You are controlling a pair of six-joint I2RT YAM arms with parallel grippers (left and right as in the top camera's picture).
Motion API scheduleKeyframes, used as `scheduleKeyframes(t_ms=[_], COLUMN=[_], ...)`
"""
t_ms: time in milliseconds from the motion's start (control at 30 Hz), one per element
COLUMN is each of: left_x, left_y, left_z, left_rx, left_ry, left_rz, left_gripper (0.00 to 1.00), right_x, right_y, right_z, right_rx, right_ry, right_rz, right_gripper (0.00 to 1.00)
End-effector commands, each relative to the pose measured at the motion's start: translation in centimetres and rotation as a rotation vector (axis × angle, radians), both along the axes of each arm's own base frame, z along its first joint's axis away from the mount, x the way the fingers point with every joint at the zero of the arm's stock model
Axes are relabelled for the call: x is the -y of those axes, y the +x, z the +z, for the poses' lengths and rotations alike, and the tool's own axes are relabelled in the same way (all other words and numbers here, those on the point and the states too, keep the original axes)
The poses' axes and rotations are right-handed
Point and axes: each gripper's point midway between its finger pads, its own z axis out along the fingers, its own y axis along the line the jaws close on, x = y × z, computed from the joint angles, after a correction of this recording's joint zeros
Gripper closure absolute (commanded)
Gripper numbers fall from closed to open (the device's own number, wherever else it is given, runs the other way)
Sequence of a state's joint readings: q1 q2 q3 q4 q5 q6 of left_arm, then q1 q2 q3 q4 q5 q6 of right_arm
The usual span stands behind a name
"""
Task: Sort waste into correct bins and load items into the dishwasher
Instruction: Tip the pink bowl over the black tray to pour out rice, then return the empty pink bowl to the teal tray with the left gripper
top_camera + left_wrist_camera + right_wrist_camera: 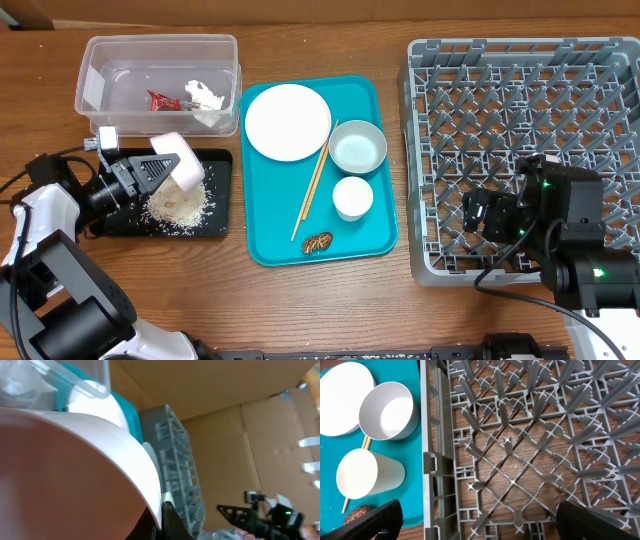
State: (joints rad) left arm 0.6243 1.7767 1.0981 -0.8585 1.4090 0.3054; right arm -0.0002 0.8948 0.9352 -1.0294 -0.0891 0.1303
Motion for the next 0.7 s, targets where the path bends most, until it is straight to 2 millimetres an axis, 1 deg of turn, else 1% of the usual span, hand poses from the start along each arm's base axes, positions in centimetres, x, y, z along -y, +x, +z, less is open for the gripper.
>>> scheduleKeyframes(t_ms=[0,100,200,233,333,433,567,600,633,667], left_x=[0.4,0.3,0.2,0.4,1.4,3.2,6.9,8.7,9.5,10.9], left_y=[-0.4,-0.3,-0.3,-0.5,-0.8,-0.8,-1.0,-1.1,-1.2,-1.4], left_z=[3.3,2.8,0.8,-0.2,-0.4,-0.1,-0.1,-0.7,-1.1,-1.9], left_rx=[0.151,0.147,0.024,-0.042,-0.067,-0.062,-0.06,-0.083,-0.095,-0.124], left_ry=[-0.101,-0.067,-0.016,0.011,0.021,0.027,0.097,0.164,0.201,0.276], left_rz=[-0.007,-0.009,-0.001,-0.003,-0.032,-0.083,-0.196,-0.256,-0.283,-0.33], left_gripper=[0.96,0.96,0.96,0.96,0.96,0.96,0.96,0.96,0.96,0.96], right_x=[0.1,0.1,0.1,0.1,0.1,0.1,0.1,0.1,0.1,0.1], right_y=[0.4,0.3,0.4,0.4,0.4,0.4,0.4,0.4,0.4,0.5], right_z=[1.3,1.3,1.4,1.4,1.4,1.4,1.4,1.4,1.4,1.4], right_rx=[0.04,0.038,0.041,0.042,0.042,0.042,0.042,0.042,0.043,0.046], right_ry=[-0.001,-0.001,-0.001,-0.001,-0.001,-0.001,-0.001,-0.001,-0.001,-0.001], right_rz=[-0.006,-0.006,-0.006,-0.006,-0.006,-0.006,-0.006,-0.006,-0.006,-0.006], right_gripper=[0.0,0.0,0.0,0.0,0.0,0.0,0.0,0.0,0.0,0.0])
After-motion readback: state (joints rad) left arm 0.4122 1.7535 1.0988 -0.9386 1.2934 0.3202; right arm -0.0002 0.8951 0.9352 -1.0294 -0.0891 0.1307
